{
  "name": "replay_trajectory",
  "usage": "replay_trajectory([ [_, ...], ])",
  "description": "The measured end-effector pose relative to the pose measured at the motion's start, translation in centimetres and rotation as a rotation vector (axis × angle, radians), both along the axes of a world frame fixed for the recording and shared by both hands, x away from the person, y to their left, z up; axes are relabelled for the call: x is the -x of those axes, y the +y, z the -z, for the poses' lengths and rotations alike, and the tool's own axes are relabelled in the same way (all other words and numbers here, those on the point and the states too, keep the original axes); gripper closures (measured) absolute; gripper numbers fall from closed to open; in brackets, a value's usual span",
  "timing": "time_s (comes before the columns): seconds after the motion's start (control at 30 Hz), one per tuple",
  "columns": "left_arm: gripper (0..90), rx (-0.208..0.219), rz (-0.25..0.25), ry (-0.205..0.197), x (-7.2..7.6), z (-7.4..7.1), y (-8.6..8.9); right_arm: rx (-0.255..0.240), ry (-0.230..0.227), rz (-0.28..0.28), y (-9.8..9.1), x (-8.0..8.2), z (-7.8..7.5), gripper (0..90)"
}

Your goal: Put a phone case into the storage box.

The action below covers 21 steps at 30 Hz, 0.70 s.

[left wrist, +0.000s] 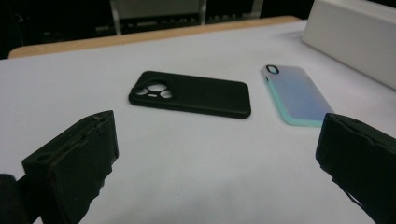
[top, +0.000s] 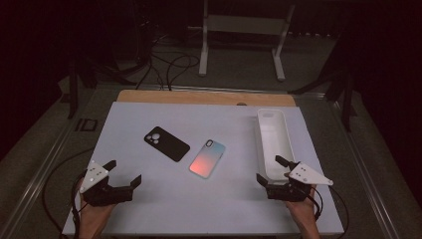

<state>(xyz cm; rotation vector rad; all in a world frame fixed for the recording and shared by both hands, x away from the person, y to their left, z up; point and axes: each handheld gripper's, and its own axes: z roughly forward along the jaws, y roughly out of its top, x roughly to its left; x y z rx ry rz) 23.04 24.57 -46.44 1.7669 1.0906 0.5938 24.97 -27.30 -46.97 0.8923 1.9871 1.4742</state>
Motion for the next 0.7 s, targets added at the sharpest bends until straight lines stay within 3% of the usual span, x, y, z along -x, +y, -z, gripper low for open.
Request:
replay_trajectory([
  [0.2, 0.0, -0.027, 0.03, 0.025, -1.1, -0.6, -1.4, 0.004, -0.004, -0.004, 0.1, 0.0, -0.1, 8.1],
  [0.4, 0.0, -0.079, 0.101, 0.052, -3.4, -1.3, -4.5, -0.001, 0.0, 0.008, -0.1, -0.1, -0.2, 8.1],
  [0.7, 0.0, -0.099, 0.158, 0.076, -6.1, -1.6, -8.3, -0.001, 0.001, 0.01, -0.2, -0.1, -0.2, 8.2],
])
